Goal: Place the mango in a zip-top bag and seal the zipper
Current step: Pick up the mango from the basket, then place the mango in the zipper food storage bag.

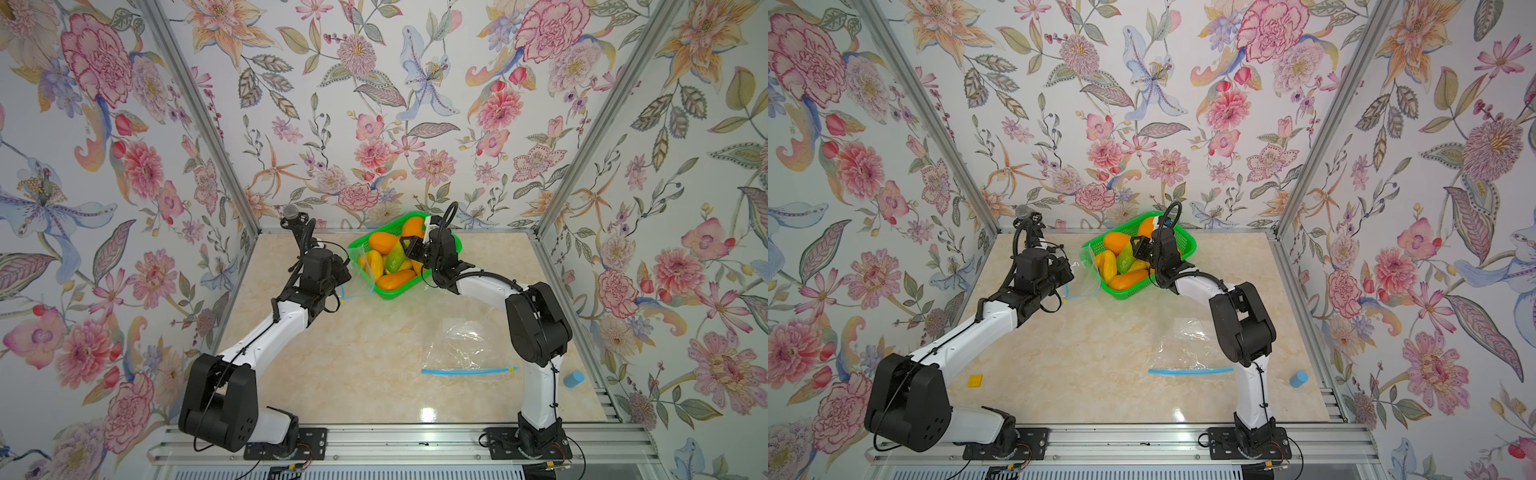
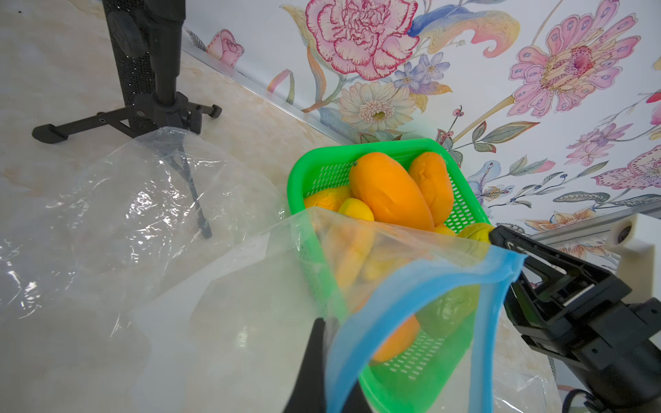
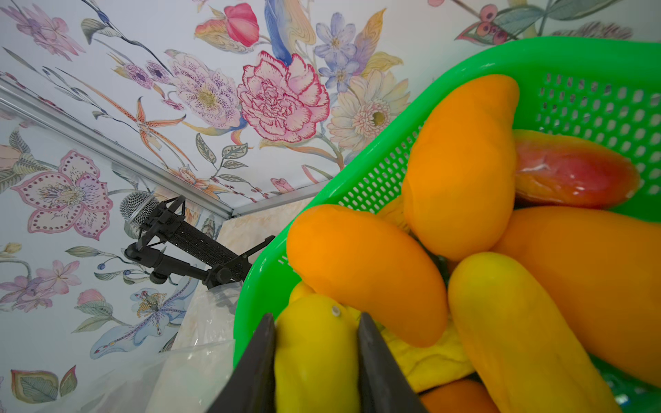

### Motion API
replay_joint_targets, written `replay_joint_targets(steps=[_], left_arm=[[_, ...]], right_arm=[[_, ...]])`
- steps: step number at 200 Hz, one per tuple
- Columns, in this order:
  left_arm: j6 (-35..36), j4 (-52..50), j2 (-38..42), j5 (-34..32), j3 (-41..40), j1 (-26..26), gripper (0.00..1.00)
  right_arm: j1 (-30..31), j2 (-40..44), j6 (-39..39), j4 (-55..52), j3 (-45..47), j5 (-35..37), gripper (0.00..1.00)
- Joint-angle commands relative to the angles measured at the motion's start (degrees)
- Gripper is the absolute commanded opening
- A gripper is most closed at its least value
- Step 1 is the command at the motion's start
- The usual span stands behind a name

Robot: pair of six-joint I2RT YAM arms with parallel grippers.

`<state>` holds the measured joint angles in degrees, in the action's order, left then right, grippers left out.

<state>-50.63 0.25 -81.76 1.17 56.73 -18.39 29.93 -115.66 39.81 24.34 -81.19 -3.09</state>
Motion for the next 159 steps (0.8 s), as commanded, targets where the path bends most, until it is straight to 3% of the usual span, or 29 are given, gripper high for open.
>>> replay_joint_targets(steps=[1,73,144,159], left_arm=[[-1.1,-2.6,-1.84,0.59,3.68,-0.5,0.0],[-1.66,-5.99,-5.3,3.44,11.47,-0.59,0.0],[-5.83,-5.33,-1.3,8.26,13.43,-0.59,0.0],[-6.87,-5.09,-0.06,8.88,12.94,-0.66,0.0]], right_arm=[[1.07,5.76,-2.85,14.26,3.28,2.87,0.0],[10.21,16.64,-8.77,29.6,12.85,7.09,0.0],[15.39,12.01,-12.2,38.15,13.58,7.8,0.0],[16.15,11.47,-13.84,39.58,14.2,8.39,0.07]])
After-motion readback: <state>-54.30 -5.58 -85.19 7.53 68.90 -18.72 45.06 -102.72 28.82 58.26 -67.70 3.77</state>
